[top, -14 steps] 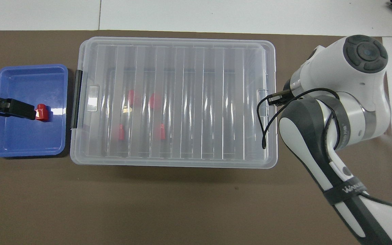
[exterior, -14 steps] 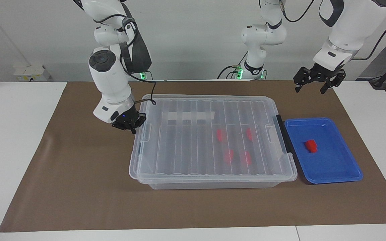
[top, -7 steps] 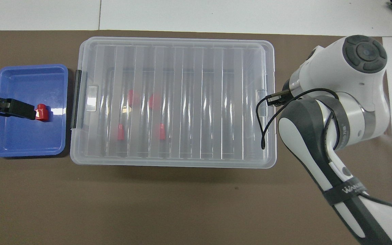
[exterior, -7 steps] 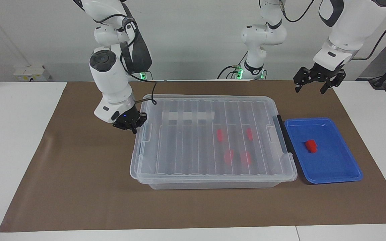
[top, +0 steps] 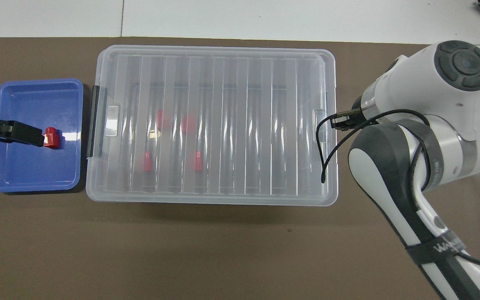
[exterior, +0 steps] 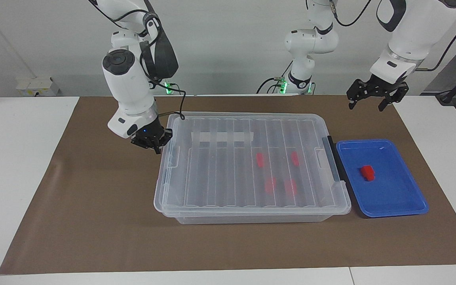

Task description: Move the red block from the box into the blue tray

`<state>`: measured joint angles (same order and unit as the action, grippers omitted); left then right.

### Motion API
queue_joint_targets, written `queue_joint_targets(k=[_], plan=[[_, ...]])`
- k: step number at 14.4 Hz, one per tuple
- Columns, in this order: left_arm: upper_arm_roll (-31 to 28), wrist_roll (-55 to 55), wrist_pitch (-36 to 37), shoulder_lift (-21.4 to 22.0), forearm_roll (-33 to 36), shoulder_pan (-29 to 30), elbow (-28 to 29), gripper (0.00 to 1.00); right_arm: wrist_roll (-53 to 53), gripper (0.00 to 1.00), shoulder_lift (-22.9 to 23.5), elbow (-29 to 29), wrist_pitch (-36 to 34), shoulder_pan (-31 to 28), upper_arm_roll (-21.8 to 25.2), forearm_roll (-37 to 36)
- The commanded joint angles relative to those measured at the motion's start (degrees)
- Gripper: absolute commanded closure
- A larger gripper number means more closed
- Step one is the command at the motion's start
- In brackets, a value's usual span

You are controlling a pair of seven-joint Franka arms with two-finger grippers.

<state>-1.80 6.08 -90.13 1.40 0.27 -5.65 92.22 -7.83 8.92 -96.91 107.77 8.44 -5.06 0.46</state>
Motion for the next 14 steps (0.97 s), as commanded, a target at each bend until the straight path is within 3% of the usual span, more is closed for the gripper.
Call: queue_joint_targets(k=[1,7,8,9,14], plan=[[-0.31,-0.37,0.57,0.62,-0.62,-0.06,-0.11,0.0,-3.32,1.0,-3.38,-1.26,-2.12,-2.1,-0.21,0.77],[-0.31,-0.37,0.57,0.62,-0.62,-0.15,-0.11,0.0,-8.15,1.0,-5.66,-0.82,-2.12,-4.39,0.23,-3.52],[-0.31,-0.37,0.57,0.62,-0.62,-0.06,-0.11,0.0,-8.86,0.69,-6.37,-0.74,-2.3,-5.44,0.23,-4.23],[-0.31,-0.37,0.57,0.62,-0.62,-0.15,-0.11,0.0,-9.13,0.01,-7.33,-0.73,-3.0,-6.41,0.06,-4.24],[-0.31,-0.37,0.57,0.62,-0.62,-0.15,-0.11,0.0,-8.96,0.0,-11.03,1.01,-7.56,-8.26,0.84,-3.1]])
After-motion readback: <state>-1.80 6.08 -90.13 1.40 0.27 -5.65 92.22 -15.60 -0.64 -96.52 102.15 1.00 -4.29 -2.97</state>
